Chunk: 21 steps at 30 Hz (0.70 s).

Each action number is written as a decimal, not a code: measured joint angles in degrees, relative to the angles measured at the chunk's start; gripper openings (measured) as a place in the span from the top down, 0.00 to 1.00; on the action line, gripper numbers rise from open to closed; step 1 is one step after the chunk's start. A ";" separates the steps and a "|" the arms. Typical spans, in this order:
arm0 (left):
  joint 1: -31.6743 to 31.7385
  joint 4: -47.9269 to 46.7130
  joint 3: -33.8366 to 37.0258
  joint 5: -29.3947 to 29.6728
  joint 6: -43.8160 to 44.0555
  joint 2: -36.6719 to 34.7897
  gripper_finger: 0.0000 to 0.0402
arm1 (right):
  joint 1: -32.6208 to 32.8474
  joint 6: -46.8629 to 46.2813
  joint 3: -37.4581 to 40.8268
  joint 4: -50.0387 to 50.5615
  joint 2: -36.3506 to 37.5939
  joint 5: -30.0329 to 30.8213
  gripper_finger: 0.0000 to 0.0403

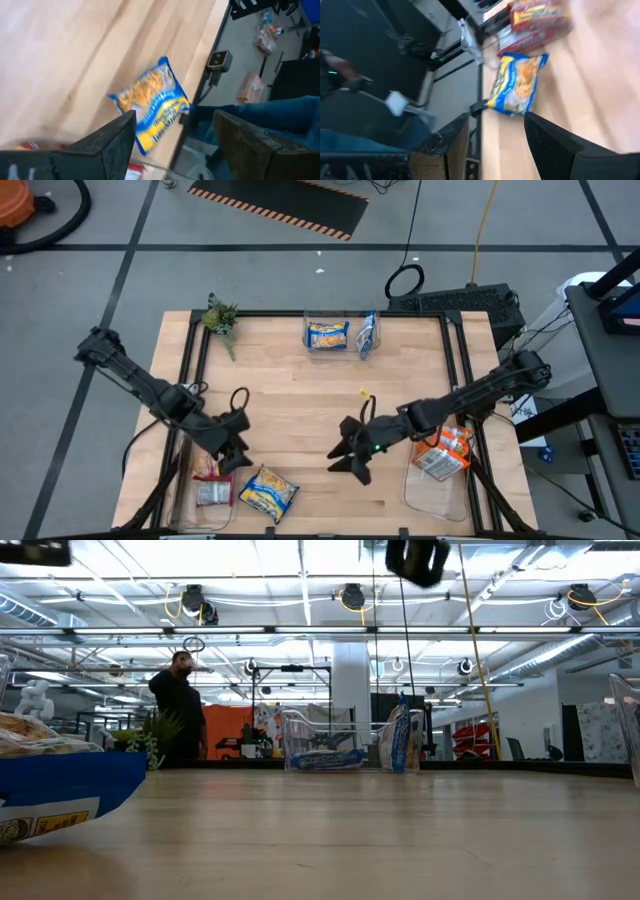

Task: Sort Maruchan noodles
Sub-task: Put the blue noodle pack into the top transparent bin

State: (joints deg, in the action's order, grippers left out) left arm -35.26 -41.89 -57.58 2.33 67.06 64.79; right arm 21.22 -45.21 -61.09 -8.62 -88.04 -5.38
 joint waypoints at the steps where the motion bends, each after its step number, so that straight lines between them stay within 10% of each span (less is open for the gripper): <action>1: 0.83 0.00 0.00 -0.09 -2.02 0.00 0.33 | 0.55 1.20 -1.88 2.53 -0.26 1.75 0.54; 8: 7.02 -0.33 0.00 -2.28 -12.77 0.00 0.33 | 0.24 6.45 -11.15 6.67 -6.25 5.60 0.54; 21: 7.68 0.17 0.00 0.02 -6.83 0.00 0.33 | -3.17 12.11 -24.97 7.56 -24.08 -11.03 0.42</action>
State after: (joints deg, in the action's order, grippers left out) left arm -27.58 -41.71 -57.58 2.35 60.22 64.79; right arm 18.05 -33.10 -86.06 -1.05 -112.11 -16.41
